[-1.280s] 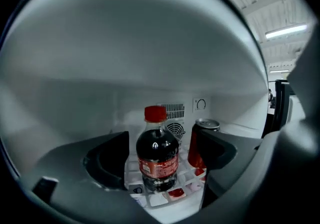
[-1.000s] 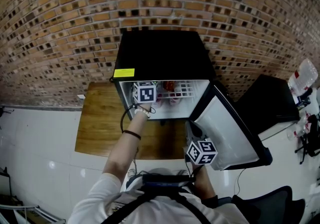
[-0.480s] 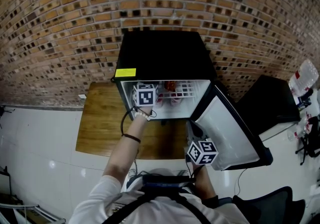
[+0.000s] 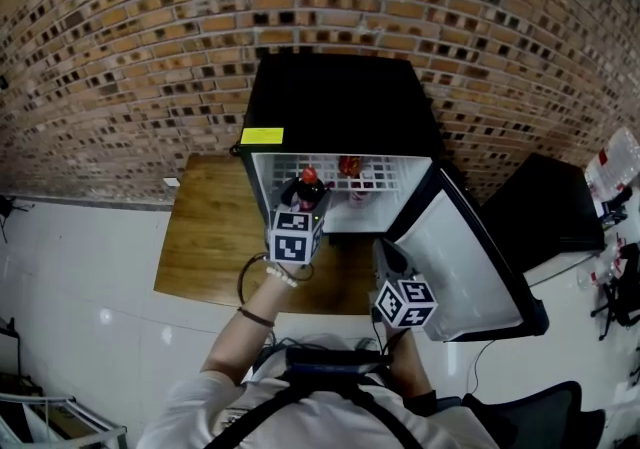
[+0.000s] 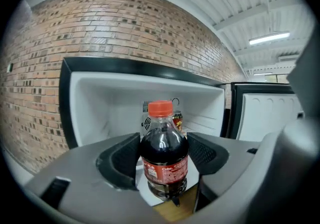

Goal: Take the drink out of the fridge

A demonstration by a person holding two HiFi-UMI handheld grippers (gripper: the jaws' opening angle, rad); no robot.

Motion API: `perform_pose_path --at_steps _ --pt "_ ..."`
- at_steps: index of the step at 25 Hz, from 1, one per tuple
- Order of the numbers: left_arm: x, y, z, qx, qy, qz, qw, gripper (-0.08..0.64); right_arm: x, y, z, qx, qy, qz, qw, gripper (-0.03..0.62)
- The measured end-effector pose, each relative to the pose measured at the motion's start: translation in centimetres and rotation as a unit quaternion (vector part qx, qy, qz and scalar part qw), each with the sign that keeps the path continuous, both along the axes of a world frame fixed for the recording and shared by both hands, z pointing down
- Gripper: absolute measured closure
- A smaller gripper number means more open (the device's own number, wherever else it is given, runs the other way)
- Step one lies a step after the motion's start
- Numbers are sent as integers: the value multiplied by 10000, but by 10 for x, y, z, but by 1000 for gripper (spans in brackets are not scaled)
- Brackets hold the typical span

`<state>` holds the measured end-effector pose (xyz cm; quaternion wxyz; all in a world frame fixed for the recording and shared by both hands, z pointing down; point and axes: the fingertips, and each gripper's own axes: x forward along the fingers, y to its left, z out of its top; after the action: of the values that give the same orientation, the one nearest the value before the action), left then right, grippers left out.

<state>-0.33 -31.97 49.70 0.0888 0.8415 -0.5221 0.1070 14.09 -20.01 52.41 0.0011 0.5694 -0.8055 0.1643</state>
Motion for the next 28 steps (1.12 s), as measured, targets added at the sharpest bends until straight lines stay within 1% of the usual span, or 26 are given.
perform_pose_path --at_steps 4,8,10,17,24,28 --pt "-20 35 30 -51 -109 -1 9999 264 -8 -1 2 -19 -2 -104 9999 575" --pt "-46 57 66 -104 -74 -63 9999 264 -15 -3 3 -41 18 -179 9998 575" --pt "-58 64 88 -213 -89 -138 9996 264 -18 -4 3 -41 28 -216 9998 575" --pt "-102 79 170 -542 -384 -541 9963 264 -23 -5 2 -41 67 -270 9996 575" --pt "-136 81 232 -1010 -280 -1027 9892 264 -23 -5 2 -45 80 -281 9996 575" --pt "-146 78 256 -1207 -274 -1159 9855 264 -24 -4 0 -27 95 -277 9996 575"
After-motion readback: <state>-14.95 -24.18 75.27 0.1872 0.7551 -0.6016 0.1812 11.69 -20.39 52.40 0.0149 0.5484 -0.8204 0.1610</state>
